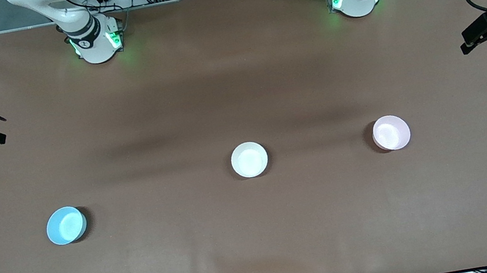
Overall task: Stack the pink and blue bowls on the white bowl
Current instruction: 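Move the left gripper down toward the pink bowl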
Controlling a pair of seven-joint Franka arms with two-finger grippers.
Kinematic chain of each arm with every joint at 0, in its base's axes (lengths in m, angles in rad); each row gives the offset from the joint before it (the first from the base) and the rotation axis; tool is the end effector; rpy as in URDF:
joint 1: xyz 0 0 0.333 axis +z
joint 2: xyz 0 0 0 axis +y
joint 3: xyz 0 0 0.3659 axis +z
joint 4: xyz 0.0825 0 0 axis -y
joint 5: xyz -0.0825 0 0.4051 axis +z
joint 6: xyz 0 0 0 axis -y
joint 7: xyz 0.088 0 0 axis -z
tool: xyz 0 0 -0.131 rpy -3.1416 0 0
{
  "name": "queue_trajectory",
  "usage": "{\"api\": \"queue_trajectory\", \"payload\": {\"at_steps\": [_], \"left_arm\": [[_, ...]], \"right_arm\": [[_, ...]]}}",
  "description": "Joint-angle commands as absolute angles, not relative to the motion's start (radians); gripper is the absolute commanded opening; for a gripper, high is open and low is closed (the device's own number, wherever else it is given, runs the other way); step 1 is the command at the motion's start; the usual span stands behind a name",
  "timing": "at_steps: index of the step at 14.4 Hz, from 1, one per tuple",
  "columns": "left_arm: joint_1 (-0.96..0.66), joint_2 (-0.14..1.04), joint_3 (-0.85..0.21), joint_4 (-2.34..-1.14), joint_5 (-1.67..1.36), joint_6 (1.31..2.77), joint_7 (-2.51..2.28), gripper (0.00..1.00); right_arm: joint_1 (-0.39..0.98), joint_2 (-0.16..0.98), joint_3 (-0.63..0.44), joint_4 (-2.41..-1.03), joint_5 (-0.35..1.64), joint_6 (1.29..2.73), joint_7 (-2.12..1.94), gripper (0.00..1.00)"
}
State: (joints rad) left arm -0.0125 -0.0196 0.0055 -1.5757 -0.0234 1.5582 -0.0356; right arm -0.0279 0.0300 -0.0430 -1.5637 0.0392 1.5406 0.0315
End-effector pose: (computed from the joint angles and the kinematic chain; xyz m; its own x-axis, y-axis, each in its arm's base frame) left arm 0.5674 -0.0070 0.6581 0.9996 0.0283 0.0013 0.0283 -0.9993 0.0236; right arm 0.5802 -0.0356 0.6341 0.9934 -0.1010 -0.0542 -0.1030 -0.9940 -0.0362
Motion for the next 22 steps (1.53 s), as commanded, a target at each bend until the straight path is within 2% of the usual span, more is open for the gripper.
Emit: {"api": "queue_trajectory", "payload": {"at_steps": [1, 11, 19, 22], "left_arm": [[-0.009, -0.018, 0.008, -1.568, -0.046, 1.545, -0.011, 1.00], [0.011, 0.018, 0.012, -1.569, -0.055, 1.546, 0.003, 1.00], [-0.008, 0.227, 0.009, -1.575, -0.045, 1.678, 0.008, 1.00], [-0.029, 0.262, 0.002, -1.606, -0.043, 1.741, 0.008, 1.00]], "right_arm": [[-0.026, 0.031, -0.043, -1.552, 0.046, 1.532, 0.046, 1.00], [-0.026, 0.032, -0.043, -1.555, 0.044, 1.534, 0.041, 1.00], [-0.012, 0.034, -0.043, -1.555, 0.041, 1.536, 0.048, 1.00], [-0.014, 0.034, -0.043, -1.554, 0.041, 1.536, 0.046, 1.00]]}}
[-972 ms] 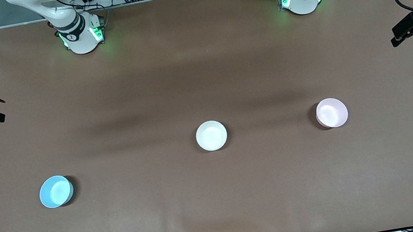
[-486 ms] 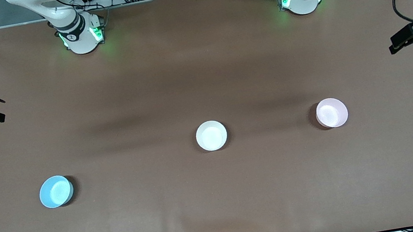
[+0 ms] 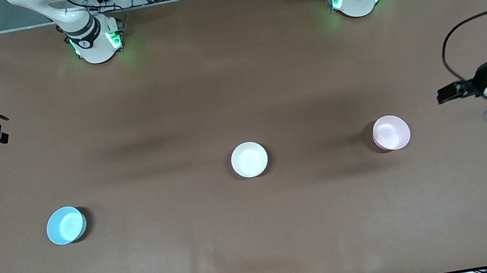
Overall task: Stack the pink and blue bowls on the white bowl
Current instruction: 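Move the left gripper down toward the pink bowl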
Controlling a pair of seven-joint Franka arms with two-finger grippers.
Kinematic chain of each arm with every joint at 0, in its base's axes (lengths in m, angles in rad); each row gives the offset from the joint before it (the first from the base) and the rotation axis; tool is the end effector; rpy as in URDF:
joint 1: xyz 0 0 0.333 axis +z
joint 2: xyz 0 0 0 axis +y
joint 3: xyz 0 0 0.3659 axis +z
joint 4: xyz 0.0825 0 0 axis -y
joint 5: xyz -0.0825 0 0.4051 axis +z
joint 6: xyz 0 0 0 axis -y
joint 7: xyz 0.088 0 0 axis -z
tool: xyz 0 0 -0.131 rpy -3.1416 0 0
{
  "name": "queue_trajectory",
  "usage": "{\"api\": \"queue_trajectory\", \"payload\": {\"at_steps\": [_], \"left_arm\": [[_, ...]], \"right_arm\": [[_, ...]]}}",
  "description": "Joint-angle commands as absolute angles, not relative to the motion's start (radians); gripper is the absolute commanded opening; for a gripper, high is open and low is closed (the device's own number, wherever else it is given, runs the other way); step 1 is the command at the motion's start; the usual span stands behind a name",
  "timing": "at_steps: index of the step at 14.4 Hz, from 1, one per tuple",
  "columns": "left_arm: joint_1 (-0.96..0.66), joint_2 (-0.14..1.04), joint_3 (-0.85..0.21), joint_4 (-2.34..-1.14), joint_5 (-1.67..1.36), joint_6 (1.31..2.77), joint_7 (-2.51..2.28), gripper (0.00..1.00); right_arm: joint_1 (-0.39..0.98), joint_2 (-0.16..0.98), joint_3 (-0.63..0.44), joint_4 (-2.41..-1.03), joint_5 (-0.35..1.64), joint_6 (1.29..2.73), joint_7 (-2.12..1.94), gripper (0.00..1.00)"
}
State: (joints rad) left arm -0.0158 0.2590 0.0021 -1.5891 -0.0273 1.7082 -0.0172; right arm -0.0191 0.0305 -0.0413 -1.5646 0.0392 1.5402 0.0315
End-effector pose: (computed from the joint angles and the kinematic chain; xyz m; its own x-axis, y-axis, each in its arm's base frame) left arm 0.6544 -0.0123 0.4921 0.9901 0.0074 -0.1399 0.0107 -0.9997 0.0233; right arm 0.5806 -0.0295 0.6333 0.9943 -0.0905 -0.0560 -0.0926 -0.9950 -0.0362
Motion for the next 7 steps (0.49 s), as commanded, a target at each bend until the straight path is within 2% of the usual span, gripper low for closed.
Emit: {"api": "queue_trajectory", "payload": {"at_steps": [1, 7], "left_arm": [[-0.029, 0.276, 0.002, -1.630, -0.043, 1.778, 0.008, 1.00], [-0.018, 0.285, 0.000, -1.882, -0.037, 2.110, 0.067, 1.00]], "right_arm": [[-0.012, 0.034, -0.043, -1.554, 0.041, 1.534, 0.046, 1.00], [-0.002, 0.034, -0.043, -1.552, 0.038, 1.537, 0.048, 1.00]]}}
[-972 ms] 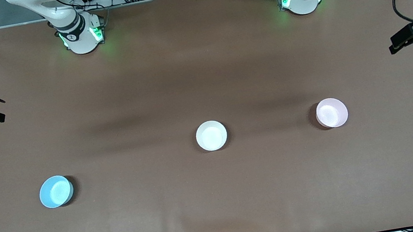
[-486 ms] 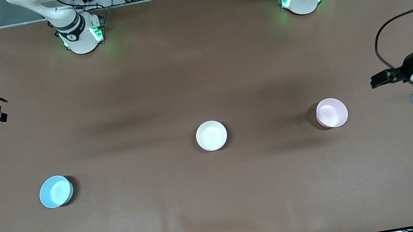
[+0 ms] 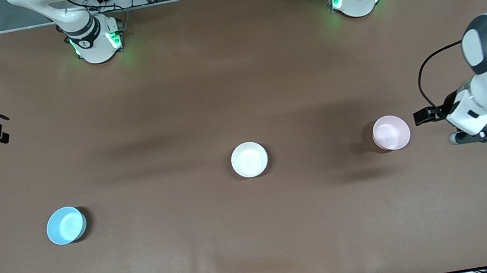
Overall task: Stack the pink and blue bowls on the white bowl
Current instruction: 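Move the left gripper down toward the pink bowl, then close the left gripper on the pink bowl's rim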
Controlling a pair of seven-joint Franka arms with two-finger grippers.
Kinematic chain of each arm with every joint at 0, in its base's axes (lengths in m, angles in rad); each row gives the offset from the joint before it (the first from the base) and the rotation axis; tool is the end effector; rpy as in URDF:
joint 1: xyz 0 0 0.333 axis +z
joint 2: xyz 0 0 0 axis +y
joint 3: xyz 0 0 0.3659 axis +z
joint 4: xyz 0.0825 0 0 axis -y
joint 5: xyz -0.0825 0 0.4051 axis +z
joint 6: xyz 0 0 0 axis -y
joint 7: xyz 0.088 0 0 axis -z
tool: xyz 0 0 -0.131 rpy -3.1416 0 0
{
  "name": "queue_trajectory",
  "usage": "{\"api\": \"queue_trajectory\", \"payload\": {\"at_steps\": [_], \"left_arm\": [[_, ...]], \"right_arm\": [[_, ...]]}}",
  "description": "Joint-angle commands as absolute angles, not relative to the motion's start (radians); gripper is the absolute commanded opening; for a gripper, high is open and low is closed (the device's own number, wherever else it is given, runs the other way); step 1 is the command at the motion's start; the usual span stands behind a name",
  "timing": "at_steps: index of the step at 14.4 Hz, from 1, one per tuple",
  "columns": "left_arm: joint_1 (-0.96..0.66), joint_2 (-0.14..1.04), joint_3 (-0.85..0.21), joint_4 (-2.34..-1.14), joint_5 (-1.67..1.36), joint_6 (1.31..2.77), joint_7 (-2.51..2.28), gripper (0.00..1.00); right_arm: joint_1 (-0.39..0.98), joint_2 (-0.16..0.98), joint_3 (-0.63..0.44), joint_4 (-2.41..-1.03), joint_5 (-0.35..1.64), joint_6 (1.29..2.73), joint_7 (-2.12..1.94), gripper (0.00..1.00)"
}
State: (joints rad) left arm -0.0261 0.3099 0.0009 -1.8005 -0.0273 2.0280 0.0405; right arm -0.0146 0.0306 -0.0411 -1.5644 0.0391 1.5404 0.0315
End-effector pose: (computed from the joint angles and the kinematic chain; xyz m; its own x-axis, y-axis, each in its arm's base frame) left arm 0.6568 -0.0187 0.3812 0.9952 -0.0535 -0.0814 -0.0515 -0.9983 0.0265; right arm 0.5808 -0.0268 0.6334 0.9948 -0.0858 -0.0557 -0.0879 -0.9955 -0.0361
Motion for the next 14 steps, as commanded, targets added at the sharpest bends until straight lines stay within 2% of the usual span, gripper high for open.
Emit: {"api": "queue_trajectory", "payload": {"at_steps": [1, 6, 10, 14], "left_arm": [[-0.017, 0.294, 0.000, -1.905, -0.038, 2.141, 0.069, 1.00], [-0.008, 0.356, 0.000, -1.931, -0.038, 2.213, 0.129, 1.00], [0.021, 0.434, -0.002, -1.983, -0.038, 2.388, 0.161, 0.94], [0.023, 0.457, -0.005, -2.005, -0.040, 2.430, 0.176, 0.80]], "right_arm": [[0.000, 0.034, -0.043, -1.554, 0.038, 1.537, 0.048, 1.00], [0.002, 0.034, -0.043, -1.554, 0.038, 1.537, 0.048, 1.00], [0.002, 0.034, -0.043, -1.552, 0.038, 1.537, 0.048, 1.00], [0.000, 0.043, -0.043, -1.551, 0.038, 1.539, 0.046, 1.00]]}}
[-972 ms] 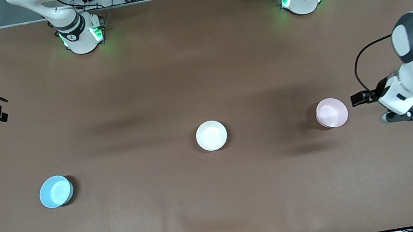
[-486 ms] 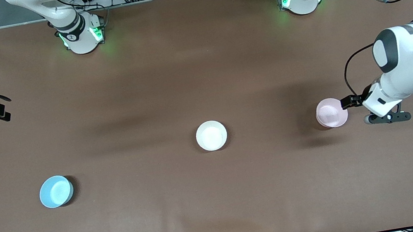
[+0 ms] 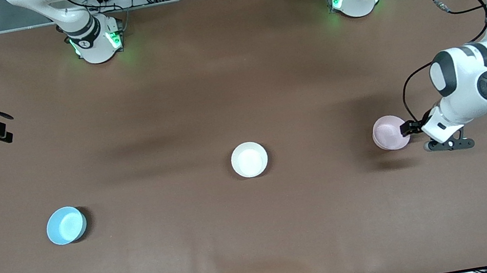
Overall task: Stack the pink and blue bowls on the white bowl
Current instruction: 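Close the left gripper on the pink bowl's rim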
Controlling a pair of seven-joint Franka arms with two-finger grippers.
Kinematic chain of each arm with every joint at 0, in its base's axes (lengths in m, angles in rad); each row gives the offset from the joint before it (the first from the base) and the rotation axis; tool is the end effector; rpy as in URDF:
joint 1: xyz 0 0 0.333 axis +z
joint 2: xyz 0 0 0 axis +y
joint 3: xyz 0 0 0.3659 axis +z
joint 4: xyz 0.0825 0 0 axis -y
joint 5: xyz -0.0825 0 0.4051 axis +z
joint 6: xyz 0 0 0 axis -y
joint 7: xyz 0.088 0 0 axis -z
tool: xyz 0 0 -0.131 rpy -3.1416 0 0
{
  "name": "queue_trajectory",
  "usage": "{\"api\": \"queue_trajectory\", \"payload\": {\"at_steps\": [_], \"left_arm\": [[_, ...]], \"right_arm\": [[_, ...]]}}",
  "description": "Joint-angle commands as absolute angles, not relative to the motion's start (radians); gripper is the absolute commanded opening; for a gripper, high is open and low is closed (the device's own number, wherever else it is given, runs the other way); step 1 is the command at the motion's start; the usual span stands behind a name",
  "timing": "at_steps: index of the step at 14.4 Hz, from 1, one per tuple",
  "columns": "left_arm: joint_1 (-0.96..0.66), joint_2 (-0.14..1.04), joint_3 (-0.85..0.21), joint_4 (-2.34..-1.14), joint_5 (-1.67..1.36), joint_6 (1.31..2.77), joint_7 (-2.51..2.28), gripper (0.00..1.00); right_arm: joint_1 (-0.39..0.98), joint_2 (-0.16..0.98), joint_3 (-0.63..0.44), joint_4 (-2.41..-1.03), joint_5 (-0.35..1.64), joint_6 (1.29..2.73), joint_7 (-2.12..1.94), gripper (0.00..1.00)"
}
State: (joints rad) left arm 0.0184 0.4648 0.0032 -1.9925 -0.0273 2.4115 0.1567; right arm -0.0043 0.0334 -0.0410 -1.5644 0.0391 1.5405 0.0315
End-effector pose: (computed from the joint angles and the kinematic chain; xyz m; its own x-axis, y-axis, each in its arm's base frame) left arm 0.6395 0.0132 0.2265 0.9925 -0.1148 -0.0429 -0.1139 -0.9932 0.0228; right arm 0.5819 -0.0207 0.6318 0.9954 -0.0755 -0.0584 -0.0777 -0.9963 -0.0359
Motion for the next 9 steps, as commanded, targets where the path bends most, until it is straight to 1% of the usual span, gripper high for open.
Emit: {"api": "queue_trajectory", "payload": {"at_steps": [1, 3, 4, 5, 7, 8, 9], "left_arm": [[0.021, 0.459, -0.005, -2.005, -0.040, 2.430, 0.176, 0.75], [0.021, 0.469, -0.005, -2.005, -0.043, 2.431, 0.175, 0.71], [0.020, 0.471, -0.006, -2.005, -0.043, 2.431, 0.176, 0.67], [0.020, 0.471, -0.006, -2.005, -0.043, 2.431, 0.176, 0.61], [0.018, 0.474, -0.008, -2.005, -0.044, 2.431, 0.176, 0.54], [0.018, 0.477, -0.011, -2.003, -0.046, 2.433, 0.176, 0.53], [0.020, 0.477, -0.015, -2.003, -0.046, 2.433, 0.176, 0.48]], "right_arm": [[0.000, 0.043, -0.043, -1.551, 0.038, 1.539, 0.046, 1.00], [0.002, 0.043, -0.043, -1.551, 0.038, 1.539, 0.046, 1.00], [0.000, 0.043, -0.043, -1.551, 0.038, 1.539, 0.048, 1.00], [-0.002, 0.043, -0.043, -1.551, 0.040, 1.539, 0.046, 1.00], [-0.003, 0.043, -0.043, -1.552, 0.040, 1.539, 0.046, 1.00], [-0.002, 0.043, -0.043, -1.552, 0.038, 1.539, 0.046, 1.00], [-0.002, 0.044, -0.043, -1.552, 0.040, 1.537, 0.046, 1.00]]}}
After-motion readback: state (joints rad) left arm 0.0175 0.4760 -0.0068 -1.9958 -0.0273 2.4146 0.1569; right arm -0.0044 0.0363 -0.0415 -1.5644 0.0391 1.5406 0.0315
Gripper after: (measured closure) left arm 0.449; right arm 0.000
